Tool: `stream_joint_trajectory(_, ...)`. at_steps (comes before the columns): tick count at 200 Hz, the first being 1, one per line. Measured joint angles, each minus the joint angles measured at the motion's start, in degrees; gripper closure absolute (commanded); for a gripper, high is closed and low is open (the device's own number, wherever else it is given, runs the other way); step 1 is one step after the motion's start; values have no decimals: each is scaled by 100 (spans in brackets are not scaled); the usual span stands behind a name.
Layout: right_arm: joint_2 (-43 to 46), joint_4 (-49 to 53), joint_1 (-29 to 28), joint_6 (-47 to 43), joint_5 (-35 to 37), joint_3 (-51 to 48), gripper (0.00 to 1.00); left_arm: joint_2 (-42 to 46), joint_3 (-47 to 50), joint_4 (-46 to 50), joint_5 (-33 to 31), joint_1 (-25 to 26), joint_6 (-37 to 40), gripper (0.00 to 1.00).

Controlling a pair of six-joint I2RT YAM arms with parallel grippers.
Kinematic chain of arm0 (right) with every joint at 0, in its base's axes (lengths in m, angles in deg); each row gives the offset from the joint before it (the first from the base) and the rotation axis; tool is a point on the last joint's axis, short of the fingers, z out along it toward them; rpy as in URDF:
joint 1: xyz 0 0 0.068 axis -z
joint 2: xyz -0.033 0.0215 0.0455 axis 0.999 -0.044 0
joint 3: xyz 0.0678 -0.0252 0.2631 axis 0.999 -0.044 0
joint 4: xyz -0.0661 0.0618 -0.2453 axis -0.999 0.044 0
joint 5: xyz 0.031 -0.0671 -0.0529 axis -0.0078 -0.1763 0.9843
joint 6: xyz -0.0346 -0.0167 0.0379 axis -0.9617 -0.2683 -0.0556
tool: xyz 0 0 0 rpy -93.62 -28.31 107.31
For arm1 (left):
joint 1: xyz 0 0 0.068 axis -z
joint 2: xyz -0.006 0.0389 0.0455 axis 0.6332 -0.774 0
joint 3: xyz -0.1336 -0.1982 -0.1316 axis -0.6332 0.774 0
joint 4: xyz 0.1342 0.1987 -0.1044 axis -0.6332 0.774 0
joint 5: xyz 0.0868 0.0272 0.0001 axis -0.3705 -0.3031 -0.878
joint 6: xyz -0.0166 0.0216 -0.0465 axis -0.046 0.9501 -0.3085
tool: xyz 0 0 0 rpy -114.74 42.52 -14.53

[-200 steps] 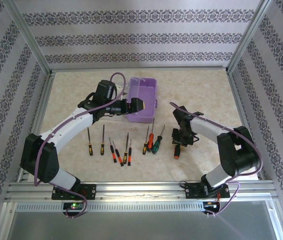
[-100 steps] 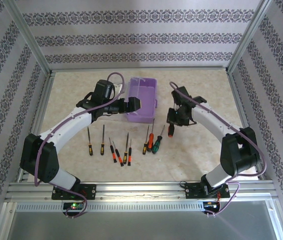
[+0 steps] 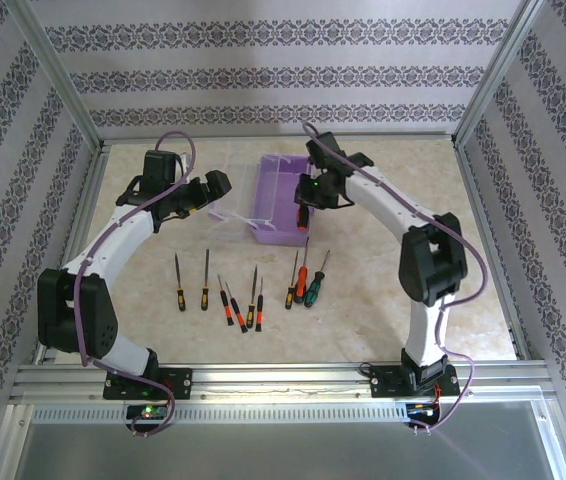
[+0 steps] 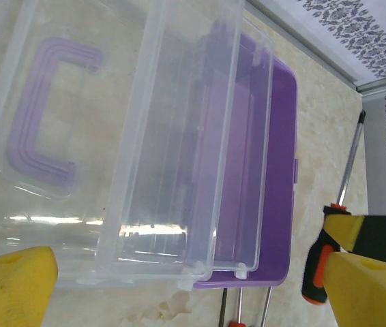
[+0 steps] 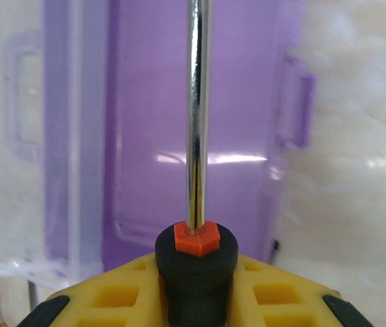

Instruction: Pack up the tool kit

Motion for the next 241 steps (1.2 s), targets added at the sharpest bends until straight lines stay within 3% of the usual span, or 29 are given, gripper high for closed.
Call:
stream_joint_trajectory(109, -2116, 223, -57, 302, -197, 2142, 74, -46, 13, 0, 2, 0, -90, 0)
stream_joint_trajectory(183, -2319, 317, -20, 455, -264, 2122, 72, -46, 13, 0, 26, -2, -92, 0)
stream_joint_trajectory(241, -2481, 573, 57, 472, -348, 2308, 62, -46, 13, 0, 151, -7, -90, 0)
